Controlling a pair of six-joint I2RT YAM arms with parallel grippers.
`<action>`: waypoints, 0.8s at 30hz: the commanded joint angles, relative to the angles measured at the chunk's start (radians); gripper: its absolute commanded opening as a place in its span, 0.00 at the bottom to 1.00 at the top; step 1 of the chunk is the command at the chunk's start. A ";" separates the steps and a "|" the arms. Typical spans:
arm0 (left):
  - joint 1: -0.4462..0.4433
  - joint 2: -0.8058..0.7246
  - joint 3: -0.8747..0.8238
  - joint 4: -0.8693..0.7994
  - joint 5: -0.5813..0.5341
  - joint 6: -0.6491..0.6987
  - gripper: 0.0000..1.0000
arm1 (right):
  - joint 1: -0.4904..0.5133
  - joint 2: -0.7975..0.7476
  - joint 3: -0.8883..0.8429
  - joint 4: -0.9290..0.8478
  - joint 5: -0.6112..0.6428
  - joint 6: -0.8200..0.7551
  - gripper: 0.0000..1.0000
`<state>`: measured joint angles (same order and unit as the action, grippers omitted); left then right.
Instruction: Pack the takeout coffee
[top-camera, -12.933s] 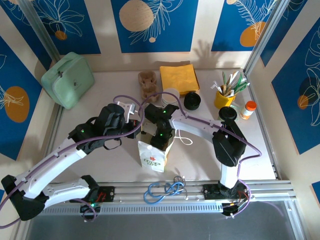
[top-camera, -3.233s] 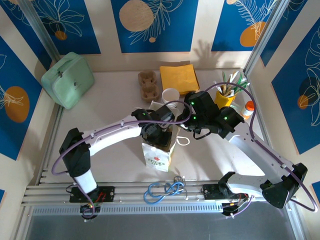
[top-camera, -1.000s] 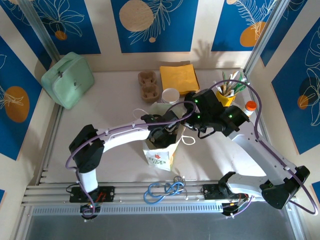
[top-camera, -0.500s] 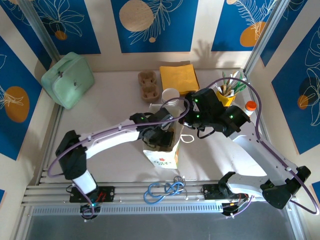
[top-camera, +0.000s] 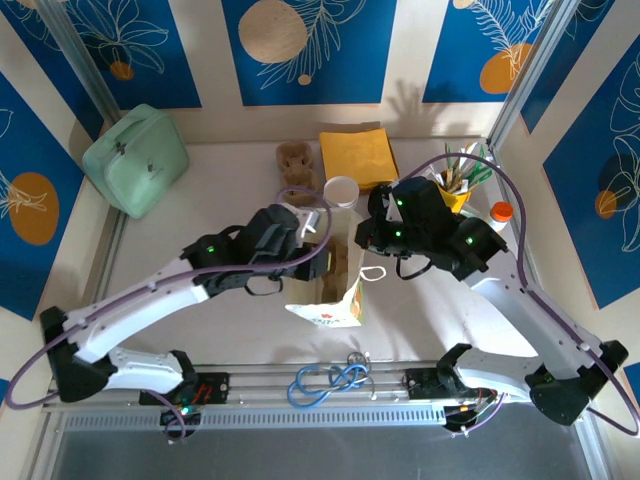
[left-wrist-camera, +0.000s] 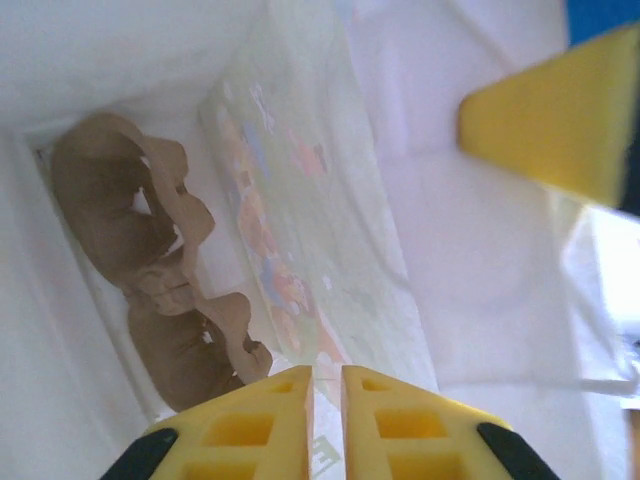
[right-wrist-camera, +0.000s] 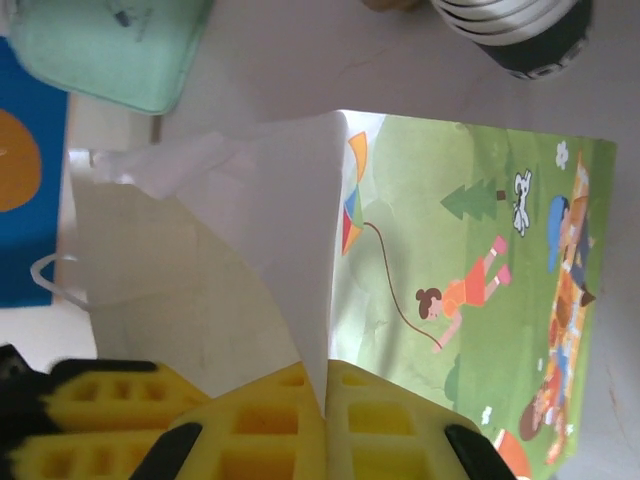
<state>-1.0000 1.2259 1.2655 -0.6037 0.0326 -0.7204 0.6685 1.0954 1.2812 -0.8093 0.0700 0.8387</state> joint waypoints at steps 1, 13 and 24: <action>-0.005 -0.105 -0.026 0.036 -0.098 0.026 0.22 | 0.006 -0.078 -0.045 0.127 -0.092 -0.107 0.00; -0.005 -0.317 -0.141 0.188 -0.060 0.050 0.31 | 0.005 -0.279 -0.222 0.331 -0.265 -0.250 0.00; -0.011 -0.236 -0.106 0.125 0.017 0.102 0.26 | 0.003 -0.236 -0.223 0.276 -0.151 0.035 0.00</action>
<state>-1.0000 0.9501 1.1240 -0.4385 0.0257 -0.6456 0.6685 0.8337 1.0443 -0.5320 -0.1162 0.7376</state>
